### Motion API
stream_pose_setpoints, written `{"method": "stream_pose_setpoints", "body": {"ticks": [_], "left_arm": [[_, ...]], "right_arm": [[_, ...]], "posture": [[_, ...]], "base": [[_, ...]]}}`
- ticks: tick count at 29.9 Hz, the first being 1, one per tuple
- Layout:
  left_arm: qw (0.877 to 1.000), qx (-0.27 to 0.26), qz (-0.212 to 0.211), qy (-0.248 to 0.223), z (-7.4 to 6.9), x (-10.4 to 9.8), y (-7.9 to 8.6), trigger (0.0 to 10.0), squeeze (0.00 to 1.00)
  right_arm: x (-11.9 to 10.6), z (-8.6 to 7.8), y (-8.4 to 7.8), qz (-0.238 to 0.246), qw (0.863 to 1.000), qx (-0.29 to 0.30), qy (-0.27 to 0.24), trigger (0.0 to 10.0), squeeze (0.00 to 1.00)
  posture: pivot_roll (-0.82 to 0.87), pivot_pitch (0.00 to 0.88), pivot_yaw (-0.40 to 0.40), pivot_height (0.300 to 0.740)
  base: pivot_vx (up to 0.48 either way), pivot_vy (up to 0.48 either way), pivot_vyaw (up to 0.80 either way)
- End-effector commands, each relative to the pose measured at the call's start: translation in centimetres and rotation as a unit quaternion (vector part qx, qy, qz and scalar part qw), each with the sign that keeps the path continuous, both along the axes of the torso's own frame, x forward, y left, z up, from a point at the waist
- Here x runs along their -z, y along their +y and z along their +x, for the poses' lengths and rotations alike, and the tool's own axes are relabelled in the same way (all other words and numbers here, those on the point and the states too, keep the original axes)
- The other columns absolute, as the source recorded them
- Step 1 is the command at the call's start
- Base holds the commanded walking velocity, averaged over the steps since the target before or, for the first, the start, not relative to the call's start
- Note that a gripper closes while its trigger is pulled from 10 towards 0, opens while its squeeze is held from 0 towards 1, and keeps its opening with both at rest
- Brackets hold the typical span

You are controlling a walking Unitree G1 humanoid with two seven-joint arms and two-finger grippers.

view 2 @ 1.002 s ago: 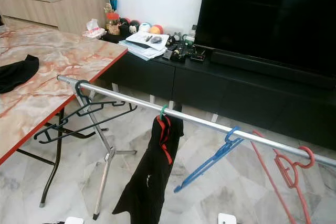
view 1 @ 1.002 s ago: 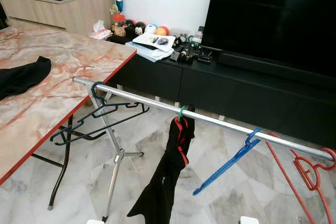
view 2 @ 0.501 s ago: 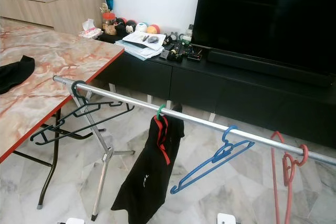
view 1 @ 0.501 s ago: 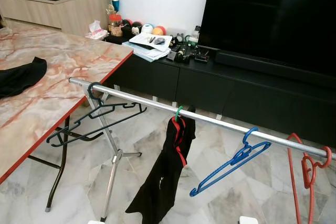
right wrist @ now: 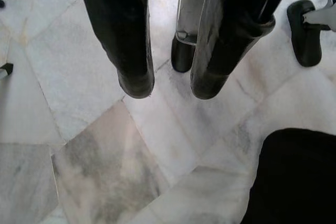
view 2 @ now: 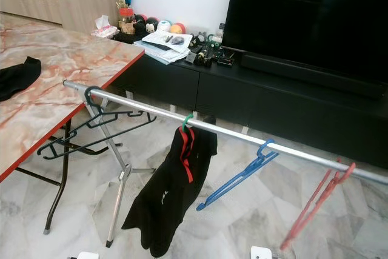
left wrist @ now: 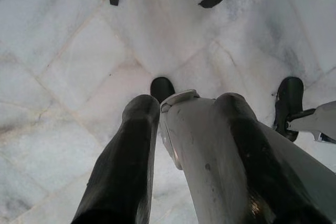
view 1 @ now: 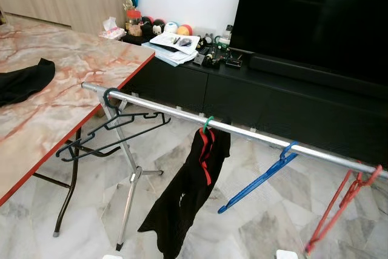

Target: Hang hanger

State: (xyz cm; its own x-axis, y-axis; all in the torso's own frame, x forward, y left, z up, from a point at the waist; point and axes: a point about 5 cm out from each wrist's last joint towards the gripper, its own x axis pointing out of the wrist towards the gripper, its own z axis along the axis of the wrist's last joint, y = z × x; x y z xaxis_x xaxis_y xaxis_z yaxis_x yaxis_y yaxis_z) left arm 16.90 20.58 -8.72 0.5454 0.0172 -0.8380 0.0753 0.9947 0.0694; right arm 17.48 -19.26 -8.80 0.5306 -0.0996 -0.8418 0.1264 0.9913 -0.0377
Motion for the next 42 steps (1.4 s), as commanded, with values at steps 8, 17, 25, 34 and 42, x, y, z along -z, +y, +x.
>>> {"method": "stream_pose_setpoints", "body": {"ticks": [8, 17, 25, 34, 42], "left_arm": [[1.000, 0.007, -0.003, 0.011, -0.58, 0.26, -0.06, 10.0, 0.00], [1.000, 0.007, -0.003, 0.010, -0.58, 0.27, -0.11, 10.0, 0.00], [1.000, 0.006, -0.004, 0.010, -0.56, 0.27, -0.14, 10.0, 0.00], [1.000, 0.001, -0.001, 0.007, -0.47, 0.23, -0.13, 10.0, 0.00], [1.000, -0.006, -0.006, 0.008, -0.49, 0.26, -0.20, 10.0, 0.00]], "right_arm": [[0.22, -0.53, -0.15, -0.002, 1.000, -0.005, 0.009, 10.0, 0.00], [0.24, -0.60, -0.21, -0.003, 1.000, -0.007, 0.009, 10.0, 0.00], [0.28, -0.71, -0.30, -0.005, 1.000, -0.007, 0.011, 10.0, 0.00], [0.24, -0.66, -0.37, -0.006, 1.000, -0.008, 0.011, 10.0, 0.00], [0.28, -0.73, -0.44, -0.007, 1.000, -0.013, 0.018, 10.0, 0.00]], "posture": [[0.10, 0.000, -0.076, 0.740], [0.10, 0.000, -0.079, 0.740], [0.10, 0.000, -0.082, 0.740], [0.10, 0.000, -0.090, 0.740], [0.10, 0.000, -0.094, 0.740]], "base": [[-0.271, 0.000, 0.00], [-0.276, 0.000, 0.00], [-0.278, 0.000, 0.00], [-0.091, 0.000, 0.00], [0.000, 0.000, -0.20]]}}
